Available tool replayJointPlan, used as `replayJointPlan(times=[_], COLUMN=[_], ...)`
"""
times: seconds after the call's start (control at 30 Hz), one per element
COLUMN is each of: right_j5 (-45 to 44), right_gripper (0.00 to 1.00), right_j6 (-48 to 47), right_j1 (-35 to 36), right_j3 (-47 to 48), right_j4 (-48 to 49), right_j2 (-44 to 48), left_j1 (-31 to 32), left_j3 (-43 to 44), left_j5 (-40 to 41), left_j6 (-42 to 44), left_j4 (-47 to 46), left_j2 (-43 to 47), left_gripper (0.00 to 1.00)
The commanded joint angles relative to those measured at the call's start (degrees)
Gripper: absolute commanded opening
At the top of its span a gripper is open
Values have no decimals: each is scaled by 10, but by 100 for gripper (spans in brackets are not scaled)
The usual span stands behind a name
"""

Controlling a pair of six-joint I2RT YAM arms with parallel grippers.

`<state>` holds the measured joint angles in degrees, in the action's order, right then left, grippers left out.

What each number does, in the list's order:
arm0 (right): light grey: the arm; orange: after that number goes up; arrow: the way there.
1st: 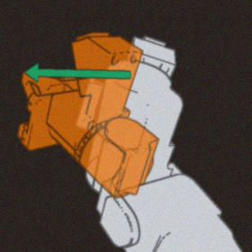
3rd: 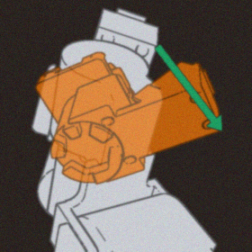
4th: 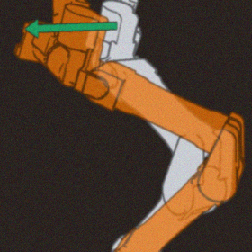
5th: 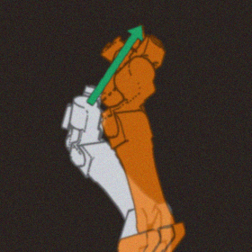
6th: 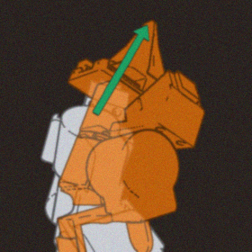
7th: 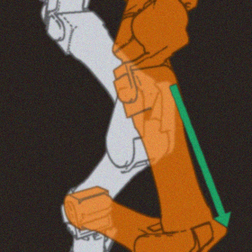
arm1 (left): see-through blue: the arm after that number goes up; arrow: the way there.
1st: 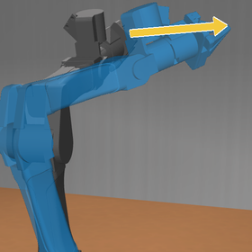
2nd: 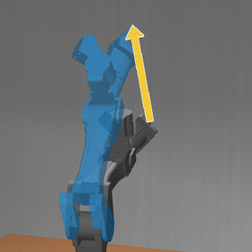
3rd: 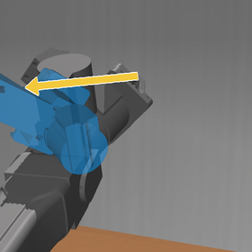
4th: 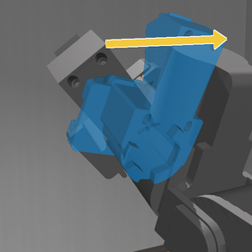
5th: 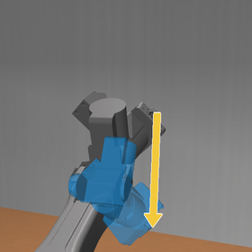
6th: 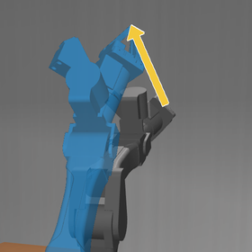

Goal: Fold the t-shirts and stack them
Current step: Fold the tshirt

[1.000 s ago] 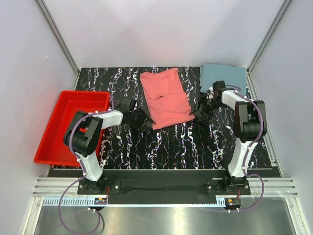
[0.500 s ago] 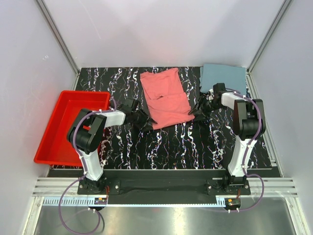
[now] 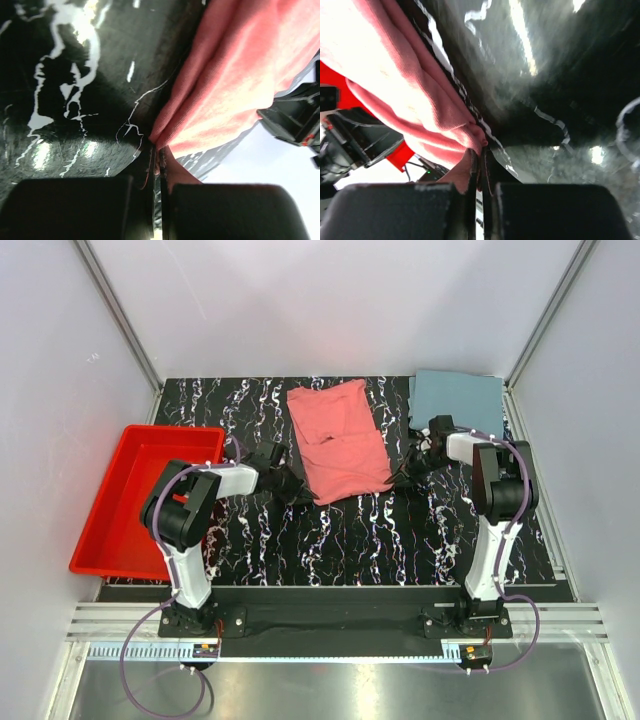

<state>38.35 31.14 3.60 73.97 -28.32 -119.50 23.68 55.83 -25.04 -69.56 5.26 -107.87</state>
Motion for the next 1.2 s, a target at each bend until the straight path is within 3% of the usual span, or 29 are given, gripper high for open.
replayJointPlan(times=[0.0, 0.17, 0.43, 0.6, 0.7, 0.87, 0.97, 1.17], right_j5=[-39, -62, -119, -135, -141, -156, -218, -208], right_gripper=[0, 0, 0, 0, 0, 0, 0, 0], right_j6=[-10, 11, 130, 235, 270, 272, 241, 156], right_j1=[23, 69, 204, 281, 303, 303, 302, 217], right_j3=[-17, -116, -335, -392, -388, -329, -266, -169], right_j4=[-24, -41, -73, -129, -174, -218, -245, -252], right_j2=[44, 157, 442, 622, 677, 679, 642, 540], left_j1=[3, 23, 51, 58, 60, 58, 49, -12], left_j3=[0, -59, -199, -247, -231, -159, -87, 60], left_j5=[36, 38, 33, 6, 10, 13, 14, 9], left_j6=[98, 180, 203, 171, 166, 197, 223, 284], left_j4=[80, 150, 274, 367, 413, 446, 452, 446], left_j2=[7, 97, 374, 546, 600, 570, 512, 385], left_gripper=[0, 0, 0, 0, 0, 0, 0, 0])
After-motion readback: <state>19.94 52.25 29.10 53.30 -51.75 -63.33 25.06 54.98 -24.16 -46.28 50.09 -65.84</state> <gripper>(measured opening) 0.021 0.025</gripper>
